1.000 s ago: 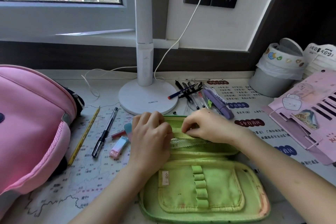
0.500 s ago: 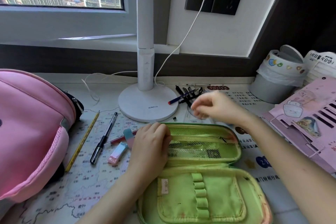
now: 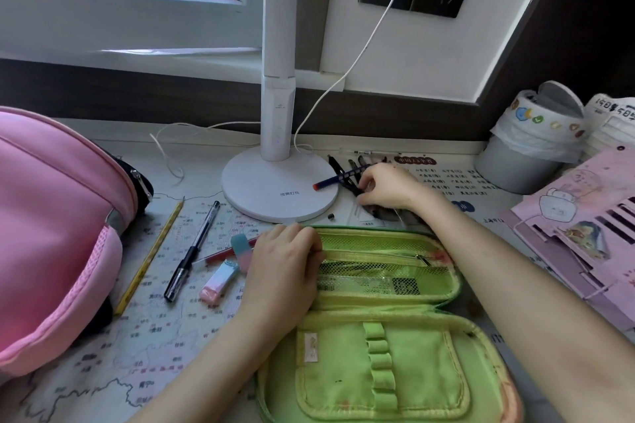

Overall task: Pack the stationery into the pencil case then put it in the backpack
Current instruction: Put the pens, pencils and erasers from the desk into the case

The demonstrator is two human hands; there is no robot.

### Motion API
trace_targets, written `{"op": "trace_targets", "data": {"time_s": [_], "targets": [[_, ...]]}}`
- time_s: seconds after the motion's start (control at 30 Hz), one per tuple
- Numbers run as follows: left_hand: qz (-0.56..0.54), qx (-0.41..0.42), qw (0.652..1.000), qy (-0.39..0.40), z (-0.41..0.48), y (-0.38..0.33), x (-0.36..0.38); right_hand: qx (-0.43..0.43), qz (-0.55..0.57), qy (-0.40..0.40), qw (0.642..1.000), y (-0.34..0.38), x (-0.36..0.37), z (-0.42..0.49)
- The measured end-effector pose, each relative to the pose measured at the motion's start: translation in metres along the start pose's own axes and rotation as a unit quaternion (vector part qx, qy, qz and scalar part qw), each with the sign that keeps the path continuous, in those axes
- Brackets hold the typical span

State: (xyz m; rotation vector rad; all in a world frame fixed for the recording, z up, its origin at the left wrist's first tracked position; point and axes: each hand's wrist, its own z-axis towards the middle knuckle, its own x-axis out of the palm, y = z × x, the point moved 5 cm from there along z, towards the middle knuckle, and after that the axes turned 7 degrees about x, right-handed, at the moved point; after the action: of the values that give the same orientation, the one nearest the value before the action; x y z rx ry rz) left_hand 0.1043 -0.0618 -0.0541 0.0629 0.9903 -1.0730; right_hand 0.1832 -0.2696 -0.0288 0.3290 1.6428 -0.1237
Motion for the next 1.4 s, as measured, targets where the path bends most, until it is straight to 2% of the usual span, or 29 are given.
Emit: {"op": "trace_targets", "data": {"time_s": [0.13,0.3,0.33,0.4,0.47,0.5,0.53,0.63,0.7,0.8,0.83,0.87,0.93,1.0,1.07,1.1,1.17,1.23,1.27,1.3,1.33,1.37,1.4], "targets": [[0.003,0.0,1.0,0.002,0.0,-0.001,0.0,-0.008,-0.011,-0.041,0.999,0.003,0.01,-0.032],[0.01,0.004,1.0,0.014,0.0,-0.002,0.001,-0.023,0.107,-0.011,0.994,-0.005,0.018,-0.058],[0.013,0.003,1.0,0.018,0.0,-0.002,0.002,-0.013,0.13,-0.03,0.991,-0.011,0.014,-0.057],[0.017,-0.002,1.0,0.022,0.0,-0.002,0.001,0.048,0.136,-0.151,0.978,-0.031,-0.002,-0.048],[0.018,-0.004,1.0,0.023,0.0,-0.002,0.001,0.143,0.084,-0.268,0.949,-0.058,-0.018,-0.036],[0.018,-0.003,1.0,0.023,0.0,-0.003,0.001,0.191,0.048,-0.268,0.943,-0.069,-0.021,-0.028],[0.018,-0.003,1.0,0.023,0.0,-0.002,0.001,0.233,0.018,-0.228,0.945,-0.078,-0.021,-0.02],[0.014,-0.005,1.0,0.024,0.001,-0.002,0.002,0.292,0.037,-0.124,0.948,-0.096,-0.008,-0.001],[0.014,-0.004,1.0,0.021,0.0,-0.002,0.002,0.298,0.061,-0.147,0.941,-0.099,-0.008,0.0],[0.014,0.007,1.0,0.003,0.0,-0.003,0.0,0.245,0.115,-0.263,0.926,-0.088,-0.029,-0.027],[0.02,0.014,1.0,-0.005,0.0,-0.004,-0.002,0.19,0.156,-0.286,0.926,-0.08,-0.037,-0.039],[0.034,0.023,0.999,-0.013,0.0,-0.005,-0.003,0.121,0.196,-0.276,0.933,-0.071,-0.041,-0.051],[0.067,0.043,0.996,-0.027,0.0,-0.009,-0.007,0.0,0.217,-0.158,0.963,-0.045,-0.041,-0.077],[0.087,0.067,0.993,-0.039,0.0,-0.013,-0.01,-0.055,0.124,-0.029,0.99,-0.022,-0.026,-0.1],[0.091,0.082,0.991,-0.045,0.0,-0.016,-0.012,-0.108,0.024,-0.016,0.994,-0.004,-0.013,-0.115],[0.087,0.087,0.991,-0.045,0.0,-0.016,-0.011,-0.139,0.016,-0.023,0.99,0.004,-0.007,-0.12],[0.077,0.098,0.992,-0.029,0.0,-0.017,-0.009,-0.178,0.022,0.012,0.984,0.018,0.004,-0.125],[0.07,0.099,0.993,-0.003,0.0,-0.017,-0.006,-0.186,0.021,0.077,0.979,0.021,0.008,-0.125],[0.064,0.093,0.994,0.007,0.0,-0.016,-0.005,-0.173,0.051,0.104,0.978,0.019,0.006,-0.123],[0.057,0.084,0.995,0.013,0.0,-0.015,-0.004,-0.152,0.111,0.1,0.977,0.014,0.0,-0.119],[0.052,0.075,0.996,0.016,0.001,-0.013,-0.004,-0.112,0.177,0.056,0.976,0.003,-0.008,-0.111],[0.048,0.068,0.996,0.02,0.001,-0.012,-0.003,-0.051,0.205,-0.021,0.977,-0.014,-0.017,-0.1],[0.044,0.065,0.997,0.024,0.001,-0.012,-0.002,0.016,0.163,-0.106,0.981,-0.033,-0.024,-0.09]]}}
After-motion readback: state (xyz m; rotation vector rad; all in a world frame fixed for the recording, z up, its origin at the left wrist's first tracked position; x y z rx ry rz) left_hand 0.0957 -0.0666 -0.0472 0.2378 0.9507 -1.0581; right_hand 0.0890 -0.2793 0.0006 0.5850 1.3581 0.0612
